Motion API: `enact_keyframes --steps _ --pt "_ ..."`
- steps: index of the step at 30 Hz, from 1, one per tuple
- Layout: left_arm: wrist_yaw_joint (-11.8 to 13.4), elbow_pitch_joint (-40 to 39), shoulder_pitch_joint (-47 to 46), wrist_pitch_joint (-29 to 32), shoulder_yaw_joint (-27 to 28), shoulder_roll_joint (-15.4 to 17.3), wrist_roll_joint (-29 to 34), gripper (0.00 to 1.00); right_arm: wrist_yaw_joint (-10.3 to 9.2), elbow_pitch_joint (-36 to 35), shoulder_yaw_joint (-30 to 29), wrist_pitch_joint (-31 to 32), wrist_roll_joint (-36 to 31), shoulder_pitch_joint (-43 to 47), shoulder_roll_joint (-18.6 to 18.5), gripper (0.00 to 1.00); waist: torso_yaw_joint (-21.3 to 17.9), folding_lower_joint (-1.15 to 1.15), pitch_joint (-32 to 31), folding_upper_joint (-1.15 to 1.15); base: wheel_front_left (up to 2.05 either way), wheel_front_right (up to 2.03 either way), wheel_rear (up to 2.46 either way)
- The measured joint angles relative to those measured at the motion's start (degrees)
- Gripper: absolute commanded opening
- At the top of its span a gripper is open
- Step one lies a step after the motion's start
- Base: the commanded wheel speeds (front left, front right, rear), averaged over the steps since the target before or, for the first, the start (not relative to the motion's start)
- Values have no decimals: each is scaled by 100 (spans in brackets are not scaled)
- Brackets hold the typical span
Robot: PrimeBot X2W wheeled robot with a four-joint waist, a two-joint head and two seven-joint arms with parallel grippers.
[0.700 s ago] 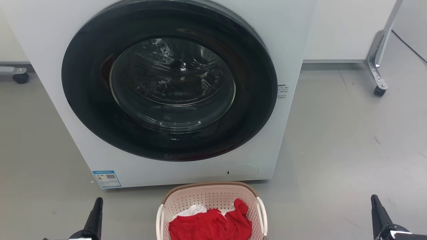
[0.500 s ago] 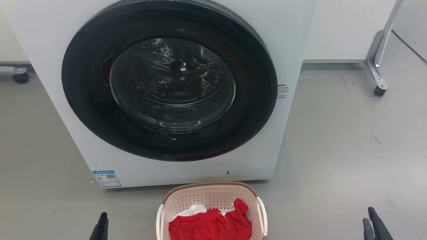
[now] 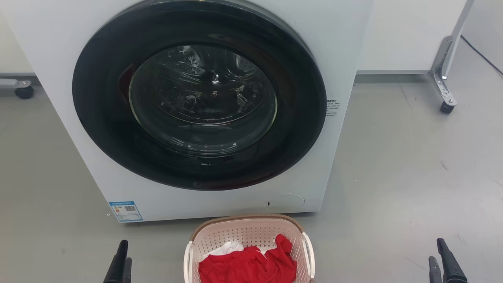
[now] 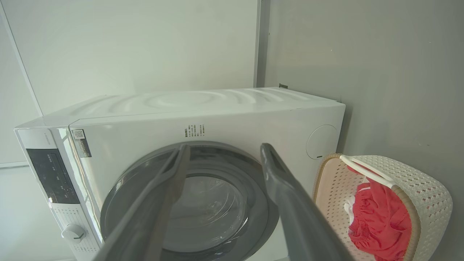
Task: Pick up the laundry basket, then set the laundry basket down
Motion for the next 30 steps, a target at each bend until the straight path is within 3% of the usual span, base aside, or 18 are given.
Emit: enact_keyframes --steps 11,21,30 --pt "0 -44 -117 -270 -229 65 445 100 0 -73 183 -278 -492 -25 -107 100 2 0 -9 0 0 0 0" --pt "216 -105 -228 -490 -343 142 1481 100 -12 -105 492 -539 -1423 -109 -348 100 9 -1 -18 0 0 0 0" --pt "405 -234 -281 -668 -516 208 2343 100 -302 -188 855 -738 -2543 -162 -628 100 5 -1 -43 0 0 0 0"
